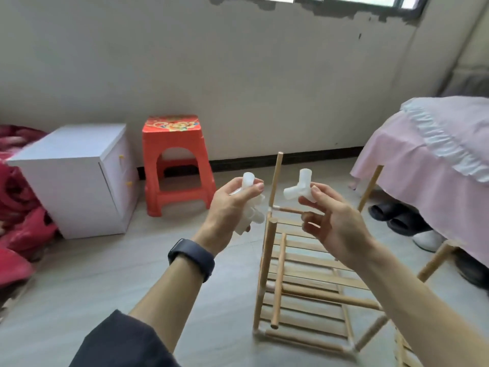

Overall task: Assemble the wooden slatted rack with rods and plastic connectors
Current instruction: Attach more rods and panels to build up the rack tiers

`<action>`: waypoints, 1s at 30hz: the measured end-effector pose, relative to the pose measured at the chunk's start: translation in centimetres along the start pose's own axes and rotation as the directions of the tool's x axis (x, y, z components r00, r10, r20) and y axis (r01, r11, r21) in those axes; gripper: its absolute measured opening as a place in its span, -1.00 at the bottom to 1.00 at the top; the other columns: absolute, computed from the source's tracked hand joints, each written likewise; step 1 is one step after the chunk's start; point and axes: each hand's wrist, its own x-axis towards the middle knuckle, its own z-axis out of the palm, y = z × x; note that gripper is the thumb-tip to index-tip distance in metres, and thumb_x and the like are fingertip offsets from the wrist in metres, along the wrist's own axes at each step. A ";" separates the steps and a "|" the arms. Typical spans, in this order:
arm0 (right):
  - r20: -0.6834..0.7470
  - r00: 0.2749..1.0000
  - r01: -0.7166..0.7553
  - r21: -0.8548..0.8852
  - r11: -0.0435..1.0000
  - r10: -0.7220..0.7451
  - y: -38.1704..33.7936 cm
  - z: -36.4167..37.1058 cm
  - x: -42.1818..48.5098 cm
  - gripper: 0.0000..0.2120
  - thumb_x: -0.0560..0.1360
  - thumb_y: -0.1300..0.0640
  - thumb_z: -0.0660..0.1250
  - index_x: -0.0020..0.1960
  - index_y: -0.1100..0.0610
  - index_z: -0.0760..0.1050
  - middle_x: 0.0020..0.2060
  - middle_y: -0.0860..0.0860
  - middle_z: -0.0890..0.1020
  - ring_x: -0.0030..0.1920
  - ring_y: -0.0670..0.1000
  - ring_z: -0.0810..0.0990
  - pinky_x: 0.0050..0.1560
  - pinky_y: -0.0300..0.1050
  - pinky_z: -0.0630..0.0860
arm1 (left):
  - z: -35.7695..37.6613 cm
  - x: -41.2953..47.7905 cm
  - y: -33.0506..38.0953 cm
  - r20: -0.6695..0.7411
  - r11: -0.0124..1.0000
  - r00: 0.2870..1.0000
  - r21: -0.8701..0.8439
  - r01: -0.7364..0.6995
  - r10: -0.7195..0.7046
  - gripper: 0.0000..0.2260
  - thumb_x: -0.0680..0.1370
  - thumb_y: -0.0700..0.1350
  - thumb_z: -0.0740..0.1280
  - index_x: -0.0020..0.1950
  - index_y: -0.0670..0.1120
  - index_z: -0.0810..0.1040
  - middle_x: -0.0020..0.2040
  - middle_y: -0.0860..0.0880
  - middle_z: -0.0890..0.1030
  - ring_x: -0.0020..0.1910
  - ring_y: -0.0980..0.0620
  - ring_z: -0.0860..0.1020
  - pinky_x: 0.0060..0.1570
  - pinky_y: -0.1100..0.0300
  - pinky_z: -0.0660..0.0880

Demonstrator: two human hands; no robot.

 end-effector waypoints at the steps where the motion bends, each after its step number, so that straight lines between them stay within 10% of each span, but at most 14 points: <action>1: -0.015 1.000 -0.010 -0.006 1.000 0.010 0.2 -0.3 0.1 -0.78 0.68 0.08 0.22 0.19 0.09 0.60 -0.11 0.06 0.61 -0.27 -0.02 0.51 -0.19 -0.11 0.49 | 0.6 -0.2 -0.4 -0.016 1.000 1.000 -0.013 0.001 -0.002 -0.85 0.55 -0.01 0.44 0.07 -0.03 0.66 -0.09 -0.06 0.60 -0.40 0.10 0.55 -0.48 0.18 0.43; 13: 0.050 0.973 -0.229 0.116 0.966 0.225 2.2 -1.5 1.4 -0.69 0.63 0.05 0.30 0.28 0.21 0.52 -0.05 0.04 0.71 -0.23 -0.04 0.52 -0.15 -0.13 0.48 | 2.0 -2.2 -4.5 -0.021 0.995 0.995 0.008 0.099 -0.098 -0.85 0.54 -0.03 0.44 0.06 -0.05 0.66 -0.25 0.02 0.64 -0.39 0.06 0.54 -0.49 0.18 0.40; 21: 0.112 0.994 0.002 -0.137 0.991 0.013 3.8 -0.3 2.4 -0.60 0.62 0.11 0.34 0.39 -0.21 0.43 0.05 0.06 0.73 0.15 0.13 0.64 0.16 0.12 0.45 | 2.3 -2.3 -4.4 -0.008 0.988 0.991 -0.076 0.136 -0.137 -0.78 0.56 -0.01 0.40 0.14 -0.08 0.64 -0.30 0.12 0.65 -0.40 0.11 0.55 -0.49 0.20 0.39; 30: 0.097 0.977 0.207 -0.233 0.950 -0.189 5.3 0.2 2.9 -0.66 0.55 0.18 0.44 0.27 0.04 0.45 0.01 0.16 0.71 0.03 0.13 0.72 0.17 0.12 0.63 | 2.0 -2.2 -4.8 0.002 0.982 0.988 -0.108 0.153 -0.154 -0.77 0.56 -0.01 0.41 0.16 -0.06 0.65 -0.23 0.05 0.63 -0.40 0.08 0.54 -0.47 0.18 0.38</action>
